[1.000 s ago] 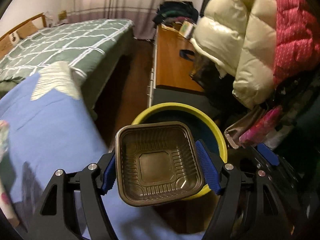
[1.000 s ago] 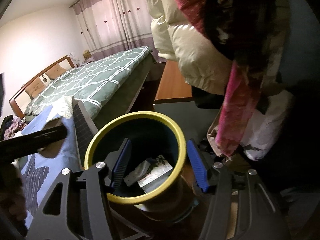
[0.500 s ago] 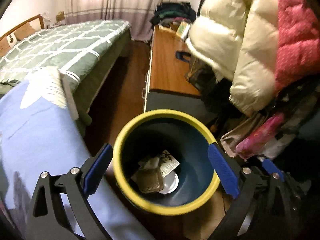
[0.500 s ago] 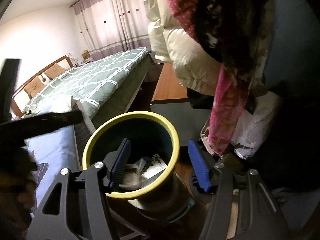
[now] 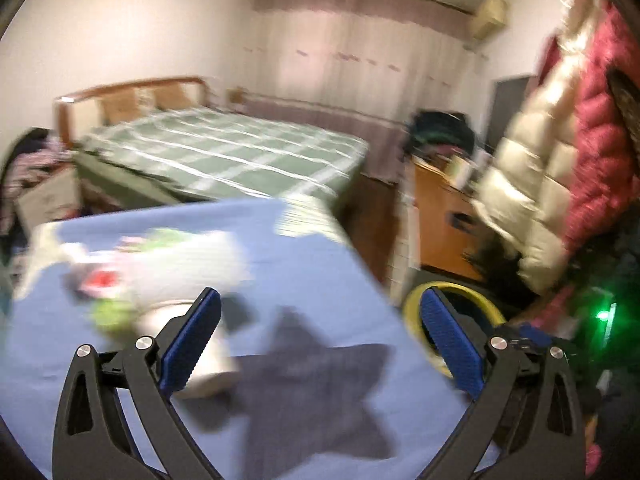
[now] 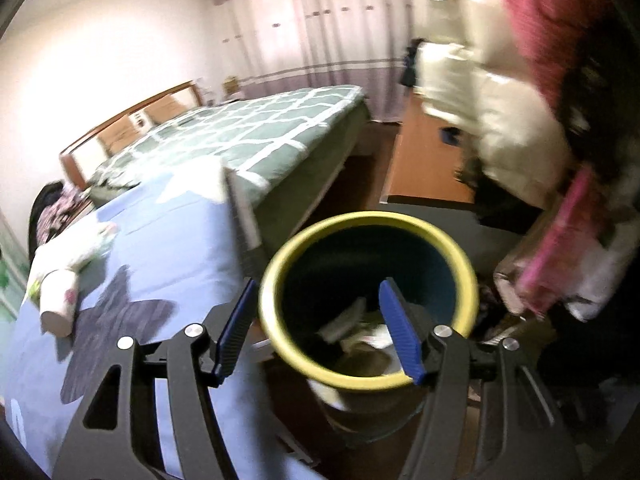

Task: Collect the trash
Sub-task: 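Grasp the white foam net with the right gripper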

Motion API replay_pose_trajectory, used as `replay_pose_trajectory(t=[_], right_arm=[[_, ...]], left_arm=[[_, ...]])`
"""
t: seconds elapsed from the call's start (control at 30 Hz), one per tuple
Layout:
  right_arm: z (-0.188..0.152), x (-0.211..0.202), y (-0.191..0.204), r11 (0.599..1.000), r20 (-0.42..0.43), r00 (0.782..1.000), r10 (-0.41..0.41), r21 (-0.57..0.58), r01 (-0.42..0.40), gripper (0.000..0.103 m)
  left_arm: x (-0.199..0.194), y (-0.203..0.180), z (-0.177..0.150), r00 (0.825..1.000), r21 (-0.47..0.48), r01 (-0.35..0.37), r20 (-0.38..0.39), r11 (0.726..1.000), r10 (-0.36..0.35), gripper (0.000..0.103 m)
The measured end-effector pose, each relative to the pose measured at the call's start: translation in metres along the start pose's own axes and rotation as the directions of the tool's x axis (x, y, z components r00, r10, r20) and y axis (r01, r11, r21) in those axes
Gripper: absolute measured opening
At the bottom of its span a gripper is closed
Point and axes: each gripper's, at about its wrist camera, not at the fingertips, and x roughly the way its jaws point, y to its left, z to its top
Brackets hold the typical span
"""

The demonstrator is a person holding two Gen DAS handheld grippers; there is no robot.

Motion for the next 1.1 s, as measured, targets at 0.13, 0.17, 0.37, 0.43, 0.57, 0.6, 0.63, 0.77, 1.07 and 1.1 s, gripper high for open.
replay_pose_trajectory(t=[0.13, 0.17, 0.37, 0.43, 0.57, 0.6, 0.63, 0.77, 1.07, 1.1], right_arm=[[0.005, 0.009, 0.056, 0.994, -0.015, 0.997, 0.078, -0.081, -0.079, 0.061], [0.006, 0.01, 0.067, 0.991, -0.017, 0.996, 0.091, -0.099, -0.092, 0.061], [0.015, 0.024, 0.146, 0.959, -0.044, 0.978, 0.202, -0.195, -0.207, 0.061], [0.02, 0.031, 0.168, 0.945, -0.067, 0.967, 0.244, -0.21, -0.253, 0.061], [0.027, 0.046, 0.206, 0.923, -0.105, 0.949, 0.296, -0.225, -0.313, 0.061], [0.03, 0.051, 0.218, 0.919, -0.112, 0.947, 0.3, -0.234, -0.318, 0.061], [0.032, 0.056, 0.229, 0.915, -0.121, 0.944, 0.307, -0.237, -0.328, 0.061], [0.039, 0.078, 0.259, 0.909, -0.147, 0.937, 0.318, -0.234, -0.345, 0.062], [0.048, 0.13, 0.297, 0.913, -0.24, 0.915, 0.325, -0.171, -0.369, 0.075], [0.047, 0.134, 0.299, 0.914, -0.253, 0.912, 0.323, -0.167, -0.37, 0.077]], left_arm=[[-0.032, 0.067, -0.01, 0.982, -0.052, -0.175, 0.057, 0.983, 0.178, 0.098], [-0.038, 0.085, -0.012, 0.972, -0.067, -0.223, 0.063, 0.973, 0.227, 0.098], [-0.049, 0.182, -0.028, 0.904, -0.207, -0.402, 0.062, 0.892, 0.422, 0.098], [-0.048, 0.207, -0.036, 0.88, -0.244, -0.444, 0.063, 0.862, 0.471, 0.098], [-0.038, 0.235, -0.055, 0.835, -0.27, -0.519, 0.043, 0.811, 0.549, 0.098], [-0.036, 0.238, -0.056, 0.833, -0.277, -0.523, 0.034, 0.806, 0.552, 0.098], [-0.034, 0.242, -0.059, 0.836, -0.282, -0.519, 0.025, 0.806, 0.548, 0.098], [-0.032, 0.246, -0.064, 0.826, -0.27, -0.536, 0.026, 0.8, 0.563, 0.098], [-0.025, 0.23, -0.063, 0.816, -0.236, -0.556, 0.03, 0.797, 0.578, 0.098], [-0.024, 0.23, -0.063, 0.817, -0.236, -0.555, 0.029, 0.798, 0.576, 0.098]])
